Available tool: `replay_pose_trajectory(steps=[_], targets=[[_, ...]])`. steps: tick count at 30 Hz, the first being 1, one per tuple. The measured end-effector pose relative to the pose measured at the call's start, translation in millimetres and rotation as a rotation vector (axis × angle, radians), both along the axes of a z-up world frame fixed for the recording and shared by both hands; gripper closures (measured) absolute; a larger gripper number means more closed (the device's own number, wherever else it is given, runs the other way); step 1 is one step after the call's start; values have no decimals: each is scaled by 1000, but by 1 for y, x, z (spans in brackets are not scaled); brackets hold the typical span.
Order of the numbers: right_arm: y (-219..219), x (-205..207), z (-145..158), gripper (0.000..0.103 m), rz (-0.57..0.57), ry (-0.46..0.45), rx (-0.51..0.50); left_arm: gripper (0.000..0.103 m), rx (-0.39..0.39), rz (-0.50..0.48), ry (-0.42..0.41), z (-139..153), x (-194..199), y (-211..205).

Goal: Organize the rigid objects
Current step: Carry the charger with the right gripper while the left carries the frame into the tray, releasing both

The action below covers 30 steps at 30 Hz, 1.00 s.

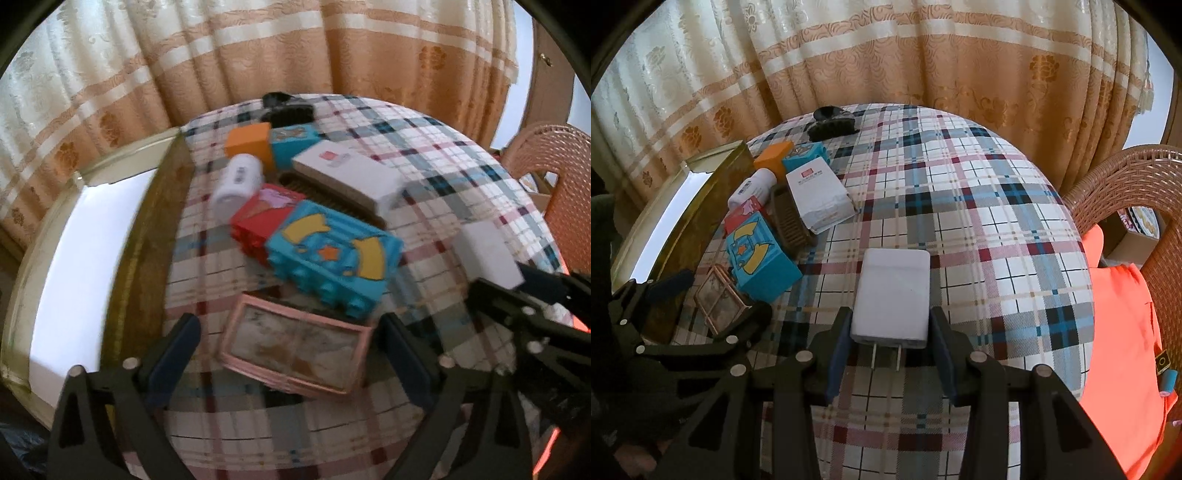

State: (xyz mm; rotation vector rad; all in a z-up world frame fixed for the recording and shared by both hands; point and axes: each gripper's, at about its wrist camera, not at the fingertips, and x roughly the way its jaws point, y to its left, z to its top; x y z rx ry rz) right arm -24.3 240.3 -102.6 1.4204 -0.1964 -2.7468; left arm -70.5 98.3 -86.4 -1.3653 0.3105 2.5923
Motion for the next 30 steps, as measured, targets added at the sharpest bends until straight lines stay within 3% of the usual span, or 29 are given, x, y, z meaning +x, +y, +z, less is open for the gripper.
replay_pose_trajectory(steps=[4,7,12,16,22,30], targets=[[1,0,0,58,1,8,-8,18,95,23,-46,-2,-2,-10],[-3,1,-1,58,14,10,27,18,97,-4,-35,-2,5,-16],[1,4,-1,59,-8,17,-8,18,106,-9,-13,0,15,-16],[4,12,4,59,-25,35,-26,19,164,5,-20,3,16,-15],[8,21,17,60,-55,85,-37,19,194,-19,80,24,37,-18],[1,24,19,61,-61,75,-41,19,209,1,126,43,43,-36]])
